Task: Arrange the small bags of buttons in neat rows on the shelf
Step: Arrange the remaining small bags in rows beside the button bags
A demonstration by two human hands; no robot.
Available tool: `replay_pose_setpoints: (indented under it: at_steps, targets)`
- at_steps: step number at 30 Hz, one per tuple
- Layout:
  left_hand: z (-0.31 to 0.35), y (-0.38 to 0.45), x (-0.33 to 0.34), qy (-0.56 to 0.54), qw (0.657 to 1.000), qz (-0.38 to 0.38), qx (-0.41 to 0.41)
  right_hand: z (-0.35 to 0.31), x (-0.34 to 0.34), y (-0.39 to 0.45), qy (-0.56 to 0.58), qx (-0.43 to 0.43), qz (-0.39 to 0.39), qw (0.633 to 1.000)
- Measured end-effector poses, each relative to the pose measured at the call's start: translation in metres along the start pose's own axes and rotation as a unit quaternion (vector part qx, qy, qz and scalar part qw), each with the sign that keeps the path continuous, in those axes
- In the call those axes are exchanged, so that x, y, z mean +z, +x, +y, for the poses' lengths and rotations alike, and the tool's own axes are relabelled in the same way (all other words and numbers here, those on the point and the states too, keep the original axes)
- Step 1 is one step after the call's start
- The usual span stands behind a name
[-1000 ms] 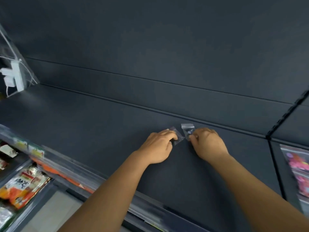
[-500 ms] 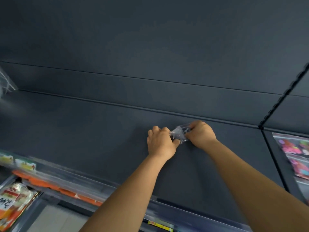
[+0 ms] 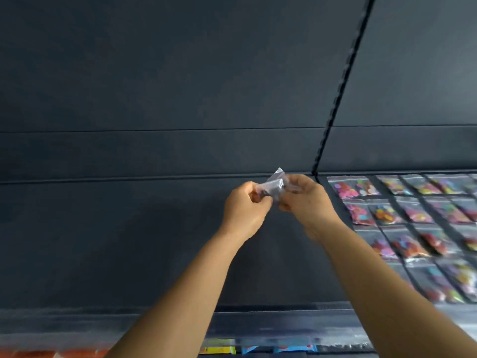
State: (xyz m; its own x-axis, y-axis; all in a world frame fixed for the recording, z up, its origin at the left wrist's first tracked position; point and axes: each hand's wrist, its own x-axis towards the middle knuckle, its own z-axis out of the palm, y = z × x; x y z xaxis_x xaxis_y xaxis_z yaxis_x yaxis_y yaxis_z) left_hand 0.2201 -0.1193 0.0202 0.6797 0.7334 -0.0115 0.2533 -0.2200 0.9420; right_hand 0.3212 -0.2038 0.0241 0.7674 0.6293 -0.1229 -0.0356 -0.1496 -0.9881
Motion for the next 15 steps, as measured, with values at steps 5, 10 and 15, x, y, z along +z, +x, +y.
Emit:
replay_pose_setpoints:
  at_steps: [5,10,15]
  targets:
    - [0.036,-0.018,0.071,-0.043,0.997,-0.058,0.02,-0.008,-0.082,-0.029,0.07,-0.009,0.016,0.997]
    - [0.078,-0.053,0.159,-0.077,0.99,-0.107,0.04,0.004,-0.184,-0.059,0.032,-0.024,0.105,0.994]
    - [0.107,-0.087,0.247,-0.1,0.989,-0.107,0.0,0.018,-0.277,-0.09,0.055,-0.036,0.165,0.984]
